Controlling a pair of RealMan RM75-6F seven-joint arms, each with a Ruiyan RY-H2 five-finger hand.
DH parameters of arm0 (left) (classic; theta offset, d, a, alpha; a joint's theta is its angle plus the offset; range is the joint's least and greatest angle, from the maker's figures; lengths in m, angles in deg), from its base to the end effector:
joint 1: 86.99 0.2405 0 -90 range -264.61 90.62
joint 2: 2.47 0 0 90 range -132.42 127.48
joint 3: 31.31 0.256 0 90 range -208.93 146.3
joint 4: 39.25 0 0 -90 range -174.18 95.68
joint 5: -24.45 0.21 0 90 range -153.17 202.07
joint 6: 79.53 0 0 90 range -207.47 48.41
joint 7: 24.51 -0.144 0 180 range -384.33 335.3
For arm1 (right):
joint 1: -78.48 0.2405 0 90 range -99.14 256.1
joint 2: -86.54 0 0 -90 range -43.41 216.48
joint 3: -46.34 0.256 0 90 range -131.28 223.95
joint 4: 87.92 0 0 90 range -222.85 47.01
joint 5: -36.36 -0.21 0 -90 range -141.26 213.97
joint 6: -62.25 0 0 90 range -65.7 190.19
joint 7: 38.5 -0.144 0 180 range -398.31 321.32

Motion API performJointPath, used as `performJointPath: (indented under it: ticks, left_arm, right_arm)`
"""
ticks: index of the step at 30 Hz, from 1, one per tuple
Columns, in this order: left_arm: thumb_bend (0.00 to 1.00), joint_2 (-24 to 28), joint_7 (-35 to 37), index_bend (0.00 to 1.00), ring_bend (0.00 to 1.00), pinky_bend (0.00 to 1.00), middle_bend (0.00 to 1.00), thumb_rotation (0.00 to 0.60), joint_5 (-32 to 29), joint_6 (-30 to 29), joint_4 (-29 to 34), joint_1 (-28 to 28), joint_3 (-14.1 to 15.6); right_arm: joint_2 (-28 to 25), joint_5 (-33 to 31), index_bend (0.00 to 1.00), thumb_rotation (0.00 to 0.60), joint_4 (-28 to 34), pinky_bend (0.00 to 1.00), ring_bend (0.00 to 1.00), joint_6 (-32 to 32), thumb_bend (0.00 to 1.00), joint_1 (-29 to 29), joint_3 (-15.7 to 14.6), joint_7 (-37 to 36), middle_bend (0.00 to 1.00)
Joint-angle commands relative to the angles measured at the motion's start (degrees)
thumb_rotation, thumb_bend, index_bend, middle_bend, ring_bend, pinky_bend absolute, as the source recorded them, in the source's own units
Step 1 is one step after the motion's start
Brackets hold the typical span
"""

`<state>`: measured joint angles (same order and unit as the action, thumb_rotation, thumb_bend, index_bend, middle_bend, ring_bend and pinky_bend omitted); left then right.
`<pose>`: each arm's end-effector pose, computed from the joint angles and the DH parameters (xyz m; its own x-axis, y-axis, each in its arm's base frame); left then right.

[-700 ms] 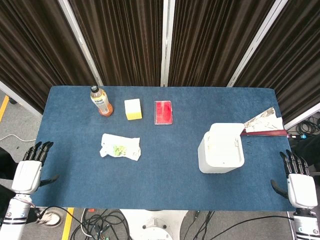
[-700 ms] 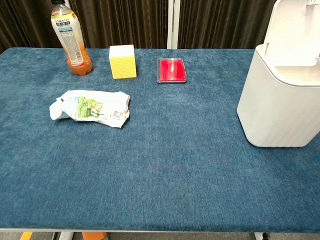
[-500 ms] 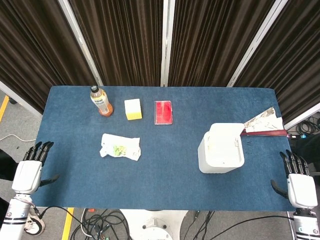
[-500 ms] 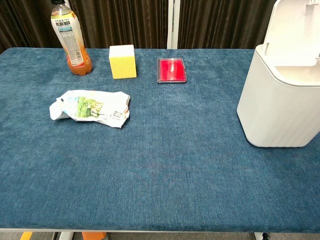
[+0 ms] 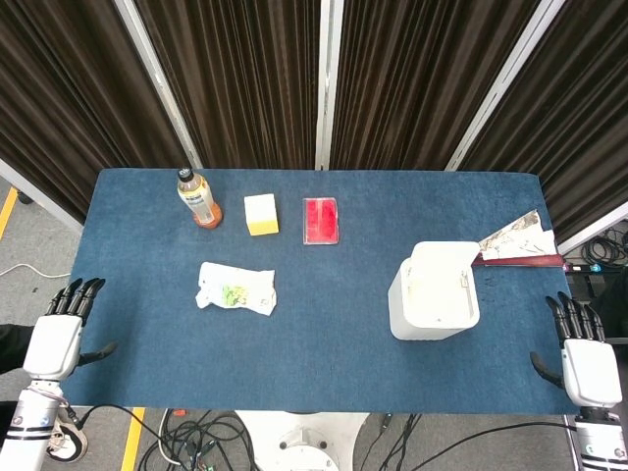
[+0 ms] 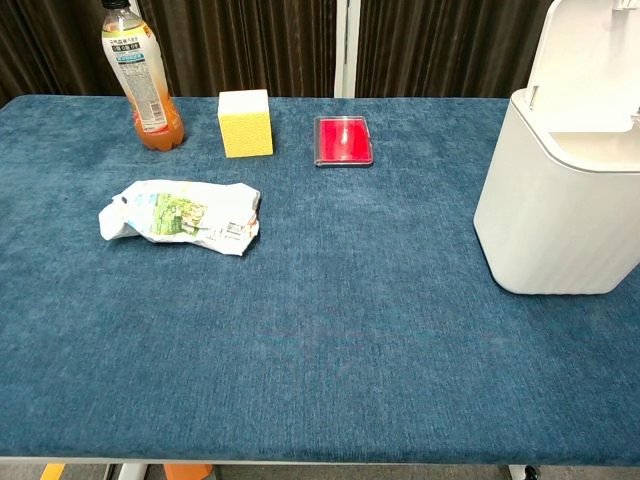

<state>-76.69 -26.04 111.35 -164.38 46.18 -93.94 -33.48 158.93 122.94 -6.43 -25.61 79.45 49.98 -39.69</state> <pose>-0.3089 0.1903 0.1092 0.3712 0.0086 0.9285 0.9272 -0.0570 -0.3701 -0.3409 -0.1626 0.1374 0.4188 0.0341 0.9074 -0.9074 0.0530 0.4168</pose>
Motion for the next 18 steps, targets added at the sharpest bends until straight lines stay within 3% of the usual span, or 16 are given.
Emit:
performJointPath:
  ticks: [1,8,18]
  left_arm:
    - [0.07,-0.01,-0.21,0.1,0.04,0.13,0.09,0.6,0.31,-0.18,-0.06,-0.03,0.09]
    - [0.07,-0.16,-0.23,0.1,0.04,0.13,0.09,0.6,0.29,-0.22,-0.12,0.05,0.17]
    - [0.07,-0.43,0.54,0.1,0.04,0.13,0.09,0.6,-0.04,0.13,-1.06,0.06,0.22]
  right_arm:
    - [-1.38,0.72,0.0,0.599,1.43,0.0,0.0,0.46,0.15,0.68,0.12,-0.27,0.0]
    - [-8.78,3.3,0.0,0.598,10.8,0.0,0.0,3.24,0.15,5.01,2.2,2.33,0.0]
    - [-23.57,-1.66,0.0,0.599,28.98,0.0,0.0,15.25,0.14,15.45,10.23,-1.08,0.0]
